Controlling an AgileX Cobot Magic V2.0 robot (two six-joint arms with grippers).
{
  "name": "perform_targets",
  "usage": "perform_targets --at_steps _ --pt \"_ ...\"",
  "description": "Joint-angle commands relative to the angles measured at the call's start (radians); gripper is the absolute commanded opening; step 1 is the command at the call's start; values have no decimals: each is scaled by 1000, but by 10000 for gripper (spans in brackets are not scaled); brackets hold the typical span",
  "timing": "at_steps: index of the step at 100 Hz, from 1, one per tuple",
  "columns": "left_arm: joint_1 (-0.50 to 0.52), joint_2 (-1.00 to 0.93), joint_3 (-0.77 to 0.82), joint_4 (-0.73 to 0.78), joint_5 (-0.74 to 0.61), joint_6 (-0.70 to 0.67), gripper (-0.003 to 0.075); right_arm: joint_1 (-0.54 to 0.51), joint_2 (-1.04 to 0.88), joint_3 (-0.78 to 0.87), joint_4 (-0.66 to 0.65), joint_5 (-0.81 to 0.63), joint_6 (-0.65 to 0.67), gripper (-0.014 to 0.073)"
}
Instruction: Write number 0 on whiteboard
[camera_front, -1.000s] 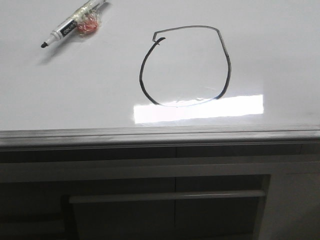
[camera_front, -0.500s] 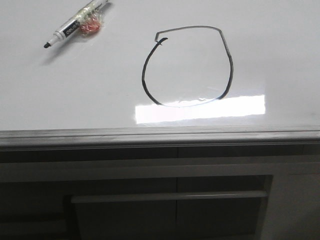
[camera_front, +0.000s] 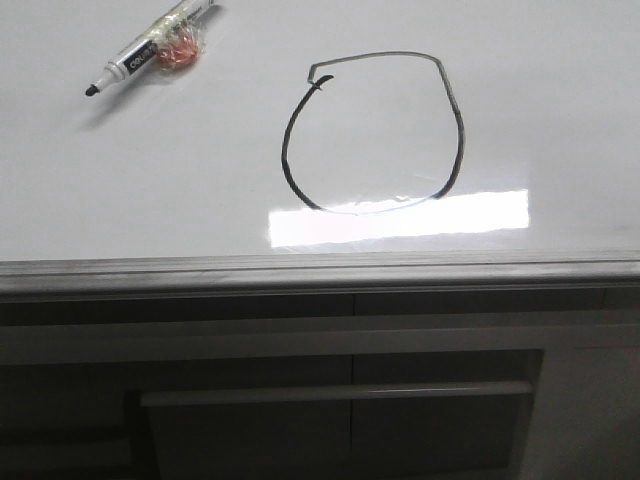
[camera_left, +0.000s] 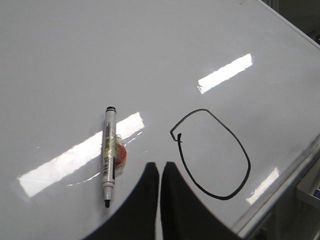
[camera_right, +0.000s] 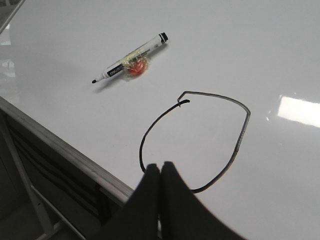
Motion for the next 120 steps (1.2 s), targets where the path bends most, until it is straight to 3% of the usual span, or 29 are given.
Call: perform_targets --at_steps 1,14,34,39,54,74,90,97,104,112,120 --pt "85 3 -32 -45 -109 -12 -20 -3 -3 -26 6 -57 -12 -69" --pt "124 -20 -34 -114 -146 -11 -20 -3 -3 -26 6 -55 -12 -69" --pt "125 -60 -34 -172 -47 32 -20 -3 -3 -26 6 -54 -12 -69" --pt "132 -67 -34 -88 -12 -35 -20 -3 -3 -26 6 -54 -12 -69" --pt "194 -106 -38 327 64 -566 -20 -3 -3 -26 6 -54 -12 -69" --pt "319 -176 -13 324 90 -607 -20 -3 -3 -26 6 -54 -12 -69" --pt "334 -187 -15 322 138 -698 -20 -3 -3 -26 6 -54 -12 -69" --pt "334 -201 -15 186 146 -540 -20 -3 -3 -26 6 -54 -12 -69" --pt "334 -216 -15 -83 138 -182 -20 -3 -3 -26 6 -54 -12 -69" --pt "334 -233 -15 -573 152 345 -20 -3 -3 -26 6 -54 -12 -69" --pt "337 -271 -15 -1024 251 707 -20 -3 -3 -26 6 -54 -12 -69"
